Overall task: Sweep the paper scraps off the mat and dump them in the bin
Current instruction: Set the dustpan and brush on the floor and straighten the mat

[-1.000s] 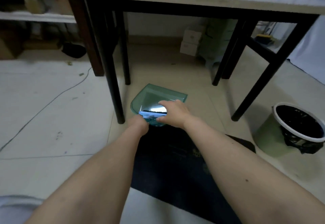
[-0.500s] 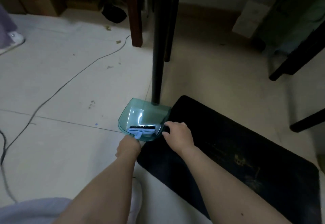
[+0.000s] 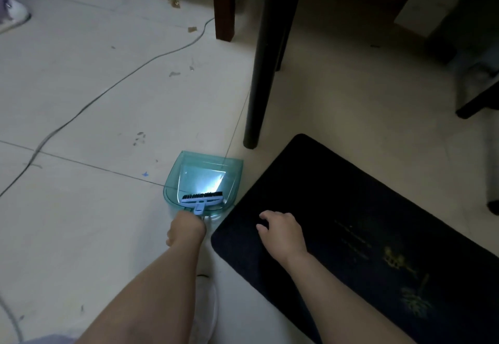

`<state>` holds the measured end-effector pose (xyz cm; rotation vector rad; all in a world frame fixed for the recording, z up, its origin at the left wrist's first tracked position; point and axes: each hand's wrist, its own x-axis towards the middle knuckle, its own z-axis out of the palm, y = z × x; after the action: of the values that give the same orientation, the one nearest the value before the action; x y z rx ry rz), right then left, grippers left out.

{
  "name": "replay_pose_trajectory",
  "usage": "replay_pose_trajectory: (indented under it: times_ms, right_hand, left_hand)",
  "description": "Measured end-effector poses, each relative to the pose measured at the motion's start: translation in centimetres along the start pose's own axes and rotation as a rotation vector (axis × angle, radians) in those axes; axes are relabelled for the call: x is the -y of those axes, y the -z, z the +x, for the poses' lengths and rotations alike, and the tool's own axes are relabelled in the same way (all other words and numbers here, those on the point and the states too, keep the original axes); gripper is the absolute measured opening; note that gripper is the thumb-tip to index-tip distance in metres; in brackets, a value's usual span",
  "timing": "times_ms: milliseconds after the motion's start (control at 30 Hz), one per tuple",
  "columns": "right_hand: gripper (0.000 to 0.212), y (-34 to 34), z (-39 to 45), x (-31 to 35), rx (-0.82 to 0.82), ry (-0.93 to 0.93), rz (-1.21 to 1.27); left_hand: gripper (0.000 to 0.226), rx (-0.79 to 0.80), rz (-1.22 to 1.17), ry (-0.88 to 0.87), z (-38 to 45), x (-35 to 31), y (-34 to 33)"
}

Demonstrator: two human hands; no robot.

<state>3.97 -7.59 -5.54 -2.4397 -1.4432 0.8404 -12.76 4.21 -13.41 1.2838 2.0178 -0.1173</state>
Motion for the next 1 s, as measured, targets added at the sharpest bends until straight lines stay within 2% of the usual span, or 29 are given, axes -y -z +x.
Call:
replay_pose_trajectory:
  times_ms: [367,567,667,800,867,1000]
  right_hand:
    - [0.036,0.8,-0.6,-2.2,-0.008,-0.04,-0.006]
    - [0.036,1.3,-1.4,-2.4,-0.001,-0.049,0.008]
    - [0.035,1.5,-1.8,-2.2,0.001,-0.052,0.01]
    - [0.035,2.0,-3.2,-2.3,0.002,-0.051,0.026]
    - [0.036,2.6,-4.2,-2.9,-0.012,-0.062,0.04]
    - [0.036,4.0,-6.2,-5.1,-0.049,-0.112,0.054]
  left_hand:
    - [0.015,0.004,-0.001,0.006,0.2,0.3,0.0]
    - [0.056,0.01,-0.012,0.132,-1.0,1.1,0.4]
    - [0.063,-0.053,0.035,0.199,-2.1,1.1,0.4]
    - [0.068,-0.191,0.137,0.2,-6.1,0.0,0.6]
    - [0.064,-0.276,0.13,0.082,-9.1,-0.9,0.4]
    - [0.057,-0.409,0.3,-0.317,-14.9,-3.9,-0.8]
